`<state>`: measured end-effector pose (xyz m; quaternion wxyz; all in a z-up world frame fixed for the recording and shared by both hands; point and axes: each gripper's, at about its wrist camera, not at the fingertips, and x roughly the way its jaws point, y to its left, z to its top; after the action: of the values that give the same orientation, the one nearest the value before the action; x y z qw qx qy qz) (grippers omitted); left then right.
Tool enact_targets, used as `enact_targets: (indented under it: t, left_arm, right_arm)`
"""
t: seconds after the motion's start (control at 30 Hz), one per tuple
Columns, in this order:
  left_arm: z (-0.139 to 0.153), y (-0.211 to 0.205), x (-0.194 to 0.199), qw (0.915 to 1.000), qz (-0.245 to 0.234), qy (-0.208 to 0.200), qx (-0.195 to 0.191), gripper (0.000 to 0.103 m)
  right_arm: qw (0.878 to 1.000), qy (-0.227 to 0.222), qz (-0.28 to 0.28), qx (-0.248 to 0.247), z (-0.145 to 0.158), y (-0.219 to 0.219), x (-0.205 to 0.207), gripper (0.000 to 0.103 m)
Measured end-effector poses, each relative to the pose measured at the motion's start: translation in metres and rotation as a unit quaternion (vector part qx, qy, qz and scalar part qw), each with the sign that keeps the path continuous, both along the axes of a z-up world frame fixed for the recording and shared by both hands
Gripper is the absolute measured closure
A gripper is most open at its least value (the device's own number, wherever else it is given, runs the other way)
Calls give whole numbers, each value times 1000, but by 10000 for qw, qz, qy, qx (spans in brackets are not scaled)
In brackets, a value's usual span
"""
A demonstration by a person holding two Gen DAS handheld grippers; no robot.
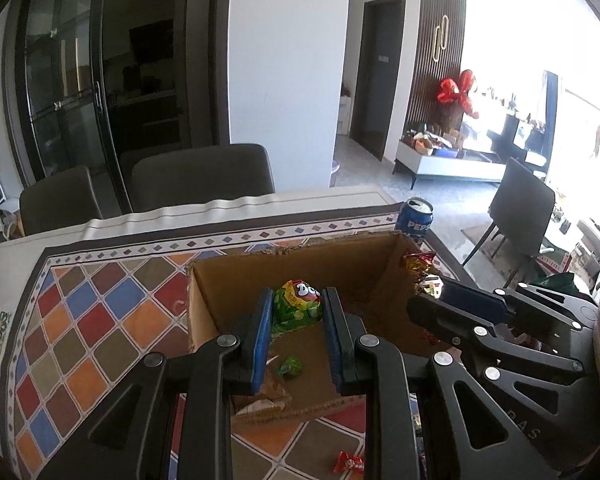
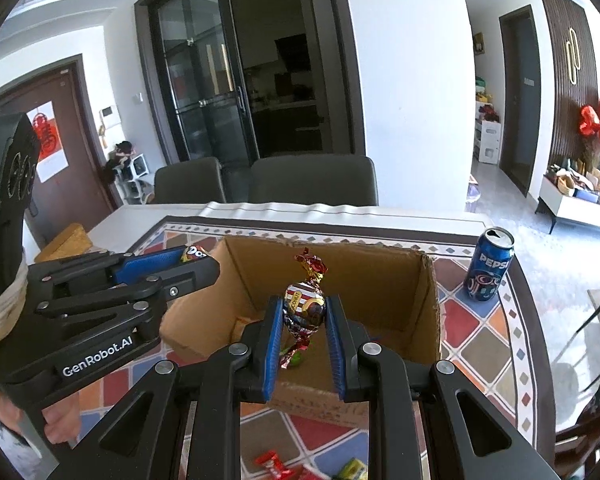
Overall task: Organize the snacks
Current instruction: 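Carry the lollipop and wrapped candy into the cardboard box and open both tools, then move both tools back down to the remaining snacks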
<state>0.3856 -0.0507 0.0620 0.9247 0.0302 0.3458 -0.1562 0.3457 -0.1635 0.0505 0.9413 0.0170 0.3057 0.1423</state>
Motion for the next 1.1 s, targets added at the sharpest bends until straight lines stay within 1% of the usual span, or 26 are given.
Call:
enact_targets:
  t: [0.03,0.07,0.1,0.13,0.17,0.2,0.3,0.4,0.63,0.9,1.1]
  left_arm:
    - [-1,-2,4,10000,-2,59,33,76]
    - [-2,-3,6,9999,8,88,63,67]
    - [-2,-2,6,9999,51,93,78,61]
    - [-1,-1,4,9999,133,57,81,54]
    - [-1,0,1,9998,155,23,86,53]
    - [-1,0,-2,9998,140,4,104,53]
    - [-3,0,-14,9997,139,-27,193,53]
    - [-4,-2,-26,9996,93,-88,263,50]
    - [-4,-7,-51,9991,54,-197,372,48]
    - [-12,-17,-69,9991,5,-103,417,48]
    - [-26,-24,-79,9989,-31,51,471,48]
  right_arm:
    - [10000,14,-28,4,-1,-1,3,80]
    - [10000,22,-50,9,-1,-1,4,80]
    - [9999,20,-111,21,-1,-3,5,79]
    - [9998,40,-204,-2,-2,-4,6,69]
    - [9996,61,-260,-39,-2,-4,5,62]
    - [9995,34,-324,-59,-2,-6,4,60]
    - [9991,-11,-396,-136,-3,-9,-7,60]
    - [9990,-67,-395,-210,-2,-9,-19,60]
    - [9992,-35,-374,-134,-2,-20,-41,60]
    - [9993,127,-343,-58,-12,-31,-57,60]
    - [9989,260,-388,-7,-24,-39,-63,60]
